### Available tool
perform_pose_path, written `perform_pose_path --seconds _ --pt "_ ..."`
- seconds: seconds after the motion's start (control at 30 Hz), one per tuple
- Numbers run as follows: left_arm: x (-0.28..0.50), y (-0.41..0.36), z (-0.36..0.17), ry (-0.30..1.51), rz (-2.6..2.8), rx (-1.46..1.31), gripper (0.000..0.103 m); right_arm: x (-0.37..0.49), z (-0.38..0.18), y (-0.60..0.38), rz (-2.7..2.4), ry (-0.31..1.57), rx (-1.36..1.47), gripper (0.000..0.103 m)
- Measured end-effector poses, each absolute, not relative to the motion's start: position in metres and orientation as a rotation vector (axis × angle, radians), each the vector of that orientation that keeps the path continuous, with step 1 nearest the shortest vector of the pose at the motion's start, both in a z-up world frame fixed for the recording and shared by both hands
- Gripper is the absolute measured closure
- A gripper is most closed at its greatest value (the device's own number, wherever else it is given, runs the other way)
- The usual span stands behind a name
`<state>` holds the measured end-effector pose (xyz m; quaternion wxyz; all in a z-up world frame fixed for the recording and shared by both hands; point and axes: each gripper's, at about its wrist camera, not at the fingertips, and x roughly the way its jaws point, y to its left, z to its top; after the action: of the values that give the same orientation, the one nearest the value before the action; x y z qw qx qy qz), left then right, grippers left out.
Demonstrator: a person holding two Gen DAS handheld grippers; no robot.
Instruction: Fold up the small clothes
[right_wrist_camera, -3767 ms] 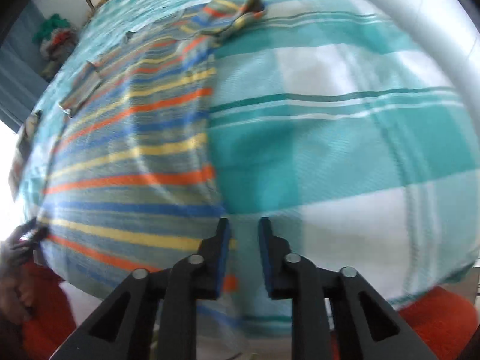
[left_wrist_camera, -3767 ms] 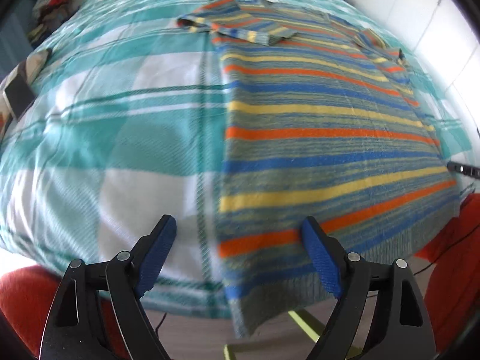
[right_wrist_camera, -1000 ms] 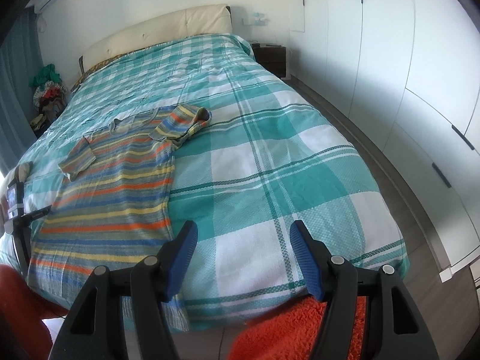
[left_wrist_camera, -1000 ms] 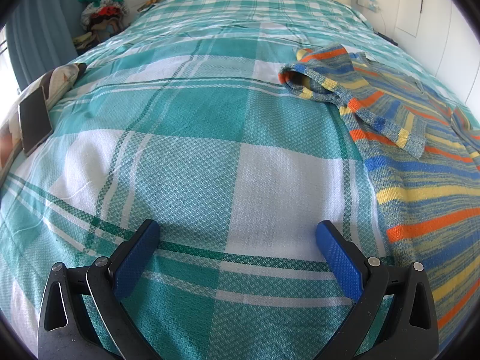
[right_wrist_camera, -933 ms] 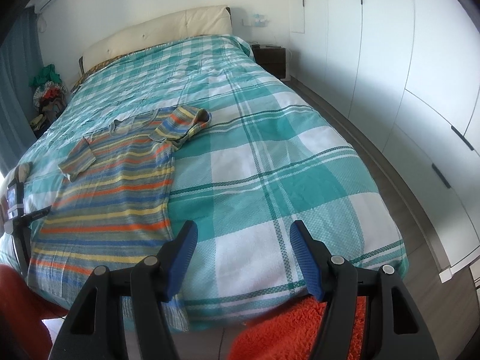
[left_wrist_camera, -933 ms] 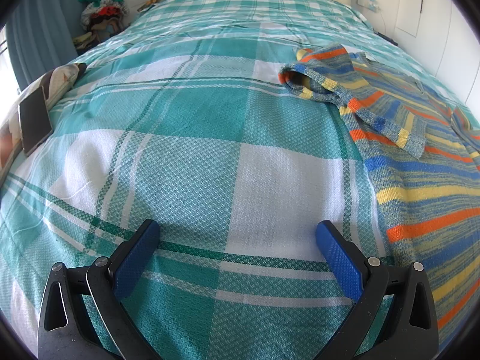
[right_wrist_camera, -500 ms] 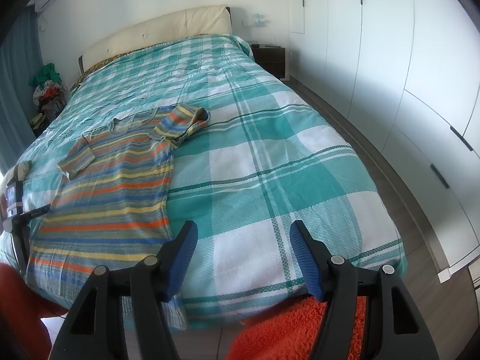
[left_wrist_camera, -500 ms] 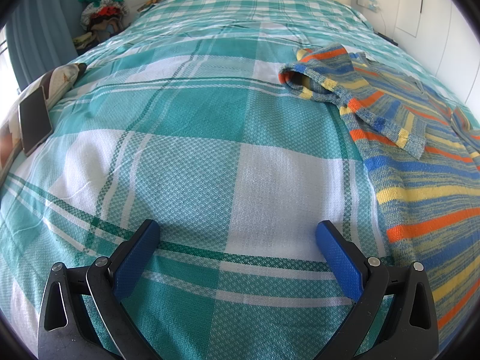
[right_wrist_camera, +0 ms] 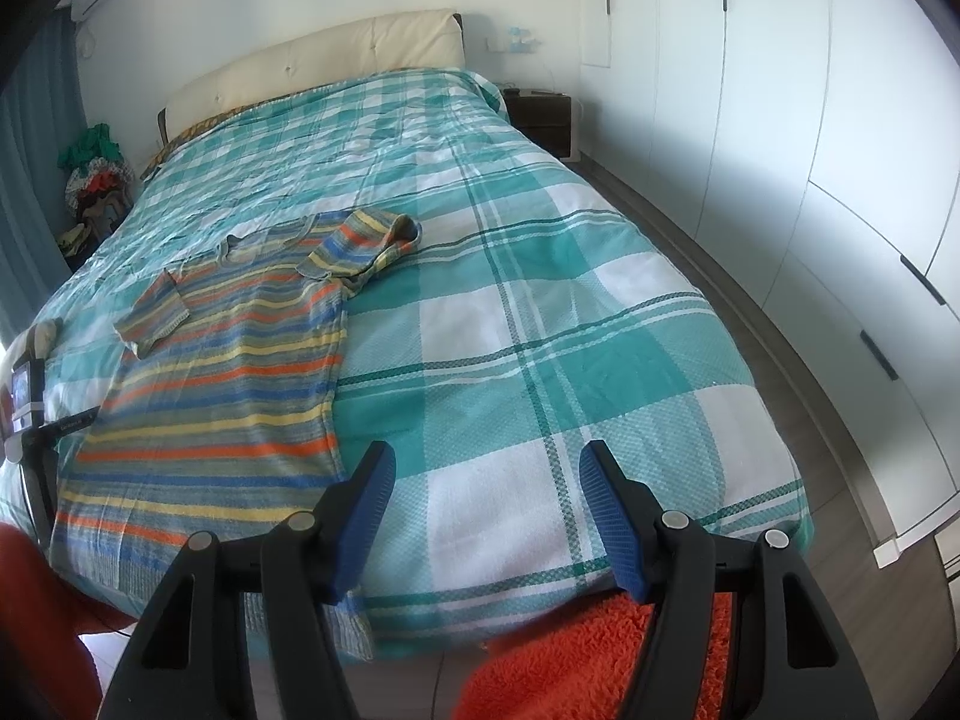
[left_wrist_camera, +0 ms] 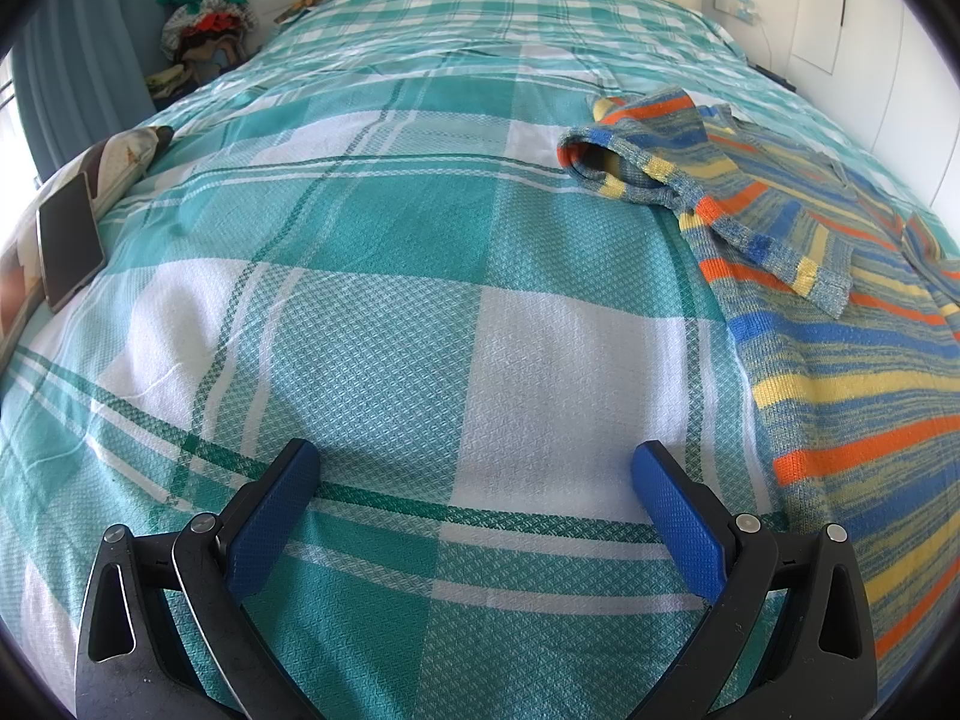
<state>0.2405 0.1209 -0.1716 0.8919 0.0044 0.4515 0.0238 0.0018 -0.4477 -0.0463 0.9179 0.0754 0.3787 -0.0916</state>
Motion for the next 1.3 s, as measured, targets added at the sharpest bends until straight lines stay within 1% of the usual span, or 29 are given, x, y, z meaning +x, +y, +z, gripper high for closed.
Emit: perform_pose_path --seconds 0.33,0.47,0.87,1.3 --pt "0.240 0.121 -0.172 0.937 0.050 0.009 0.000 -0.002 -0.044 -0.454 -0.195 0.767 0.171 0.039" --pt "0.240 0.121 -0.172 0.937 0.050 0.009 0.000 -0.002 -0.046 -0.459 -0.202 0.776 0.187 0.038" --pt "0.240 0.121 -0.172 0.937 0.050 0.009 0.000 0.013 -0.054 -0.431 -0.170 0.826 0.077 0.038" --pt "0.241 0.121 -0.171 0.935 0.050 0.008 0.000 0.014 -0.059 -0.437 -0.184 0.849 0.105 0.038"
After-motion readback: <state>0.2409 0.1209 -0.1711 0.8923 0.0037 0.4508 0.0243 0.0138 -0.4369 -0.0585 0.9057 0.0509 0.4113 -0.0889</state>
